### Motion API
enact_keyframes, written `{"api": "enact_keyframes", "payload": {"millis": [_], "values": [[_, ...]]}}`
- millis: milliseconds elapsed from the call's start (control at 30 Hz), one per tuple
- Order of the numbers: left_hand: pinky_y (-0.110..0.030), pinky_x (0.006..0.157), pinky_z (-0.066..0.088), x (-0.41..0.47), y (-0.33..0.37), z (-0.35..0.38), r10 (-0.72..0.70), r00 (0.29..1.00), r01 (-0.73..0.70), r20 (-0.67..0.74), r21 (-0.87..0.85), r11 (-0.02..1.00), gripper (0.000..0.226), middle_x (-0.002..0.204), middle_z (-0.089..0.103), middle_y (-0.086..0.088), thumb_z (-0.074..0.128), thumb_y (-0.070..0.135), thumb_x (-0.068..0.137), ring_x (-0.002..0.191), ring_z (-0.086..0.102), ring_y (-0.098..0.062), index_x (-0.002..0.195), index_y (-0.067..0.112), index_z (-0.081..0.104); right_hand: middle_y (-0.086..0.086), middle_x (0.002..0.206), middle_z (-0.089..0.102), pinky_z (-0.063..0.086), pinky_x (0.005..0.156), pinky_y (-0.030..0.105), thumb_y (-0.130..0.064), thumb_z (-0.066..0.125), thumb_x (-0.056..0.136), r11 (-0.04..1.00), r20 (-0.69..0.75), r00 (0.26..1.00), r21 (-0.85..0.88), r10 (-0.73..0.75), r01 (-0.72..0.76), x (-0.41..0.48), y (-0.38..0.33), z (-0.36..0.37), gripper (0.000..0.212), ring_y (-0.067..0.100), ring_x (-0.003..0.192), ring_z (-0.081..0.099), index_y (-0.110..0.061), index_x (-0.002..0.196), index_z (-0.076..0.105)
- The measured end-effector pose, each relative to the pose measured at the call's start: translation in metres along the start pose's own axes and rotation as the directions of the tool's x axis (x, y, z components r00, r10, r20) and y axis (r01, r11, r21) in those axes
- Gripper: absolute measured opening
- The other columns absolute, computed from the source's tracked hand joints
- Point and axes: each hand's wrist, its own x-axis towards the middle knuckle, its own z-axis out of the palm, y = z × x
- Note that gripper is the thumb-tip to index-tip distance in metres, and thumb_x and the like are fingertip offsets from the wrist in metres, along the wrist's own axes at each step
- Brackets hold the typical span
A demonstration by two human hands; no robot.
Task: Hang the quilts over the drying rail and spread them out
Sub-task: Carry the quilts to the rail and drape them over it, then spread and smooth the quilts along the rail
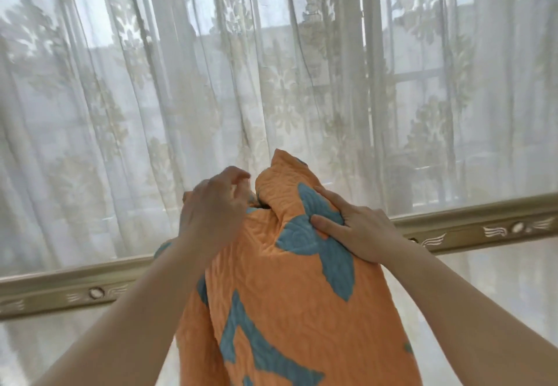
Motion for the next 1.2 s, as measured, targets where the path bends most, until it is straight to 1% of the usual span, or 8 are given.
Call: {"api": "enact_keyframes", "payload": {"millis": [100,333,467,633,933,1033,1100,1200], "values": [[-0.039,0.083,0.044,-0.022,0.013,0.004,0.056,0.958,-0.118,0.28,0.208,0.971,0.042,0.086,0.06,0.009,0.033,0.066,0.088,0.098,0.056,-0.019,0.107,0.036,0.056,-0.009,0.132,0.059,0.033,0.102,0.045,-0.084,0.021,0.076,1.0,0.011,1.0,0.001,0.022,-0.022,0.007,-0.021,0.011,0.075,0.021,0.121,0.053,-0.056,0.143,0.004],[-0.061,0.103,0.029,-0.014,-0.016,-0.003,-0.139,0.906,-0.002,0.4,0.332,0.943,0.045,0.118,0.061,0.001,0.028,0.068,0.086,0.119,0.047,-0.027,0.119,0.042,0.044,-0.015,0.131,0.057,0.033,0.105,0.038,-0.082,0.04,0.074,0.991,0.056,0.992,0.081,-0.11,0.105,-0.005,-0.038,0.012,0.08,0.016,0.12,0.054,-0.061,0.14,0.0],[-0.058,0.111,0.02,-0.024,-0.019,-0.004,-0.159,0.937,0.059,0.311,0.307,0.95,0.053,0.129,0.057,0.002,0.028,0.067,0.088,0.13,0.039,-0.023,0.131,0.043,0.046,-0.012,0.13,0.059,0.034,0.099,0.043,-0.087,0.032,0.072,0.994,0.043,0.993,0.035,-0.109,0.107,0.002,-0.042,0.02,0.08,0.018,0.118,0.055,-0.059,0.141,0.003],[-0.046,0.111,0.029,-0.065,-0.008,0.0,-0.19,0.981,0.194,-0.037,0.177,0.965,0.054,0.139,0.05,0.002,0.043,0.058,0.09,0.132,0.037,-0.021,0.134,0.027,0.048,-0.009,0.133,0.057,0.033,0.102,0.049,-0.09,0.028,0.068,0.99,0.093,0.986,0.059,-0.136,0.131,0.013,-0.038,0.023,0.084,0.023,0.12,0.053,-0.056,0.142,0.005],[-0.045,0.115,0.023,-0.138,0.02,0.014,-0.673,0.74,0.659,0.003,0.195,0.726,0.119,0.158,0.01,-0.007,0.062,0.074,0.068,0.145,0.01,-0.027,0.151,0.012,0.003,-0.002,0.134,0.057,0.033,0.102,0.052,-0.093,0.027,0.066,0.985,0.116,0.981,0.091,-0.158,0.148,0.023,-0.026,0.022,0.088,0.031,0.118,0.054,-0.055,0.143,0.008],[-0.042,0.099,0.042,-0.149,0.019,0.024,-0.692,0.717,0.685,-0.083,0.268,0.677,0.099,0.14,0.039,-0.009,0.063,0.071,0.069,0.13,0.039,-0.028,0.138,0.008,0.031,-0.001,0.133,0.057,0.03,0.103,0.054,-0.092,0.027,0.067,0.982,0.096,0.98,0.084,-0.175,0.167,0.02,-0.023,0.021,0.087,0.032,0.117,0.054,-0.054,0.143,0.006],[-0.036,0.078,0.045,-0.153,0.018,0.028,-0.652,0.748,0.655,-0.121,0.287,0.699,0.059,0.115,0.057,-0.005,0.061,0.059,0.08,0.1,0.056,-0.024,0.114,0.013,0.048,-0.001,0.135,0.056,0.03,0.103,0.054,-0.092,0.026,0.067,0.981,0.089,0.979,0.072,-0.183,0.177,0.017,-0.018,0.02,0.088,0.032,0.118,0.054,-0.054,0.143,0.004],[-0.035,0.069,0.045,-0.155,0.023,0.034,-0.592,0.795,0.599,-0.133,0.328,0.73,0.025,0.092,0.063,-0.004,0.054,0.042,0.088,0.079,0.055,-0.022,0.09,0.017,0.051,-0.001,0.136,0.055,0.03,0.101,0.053,-0.092,0.025,0.067,0.982,0.077,0.98,0.051,-0.186,0.183,0.012,-0.008,0.017,0.089,0.031,0.118,0.053,-0.053,0.144,0.003]]}}
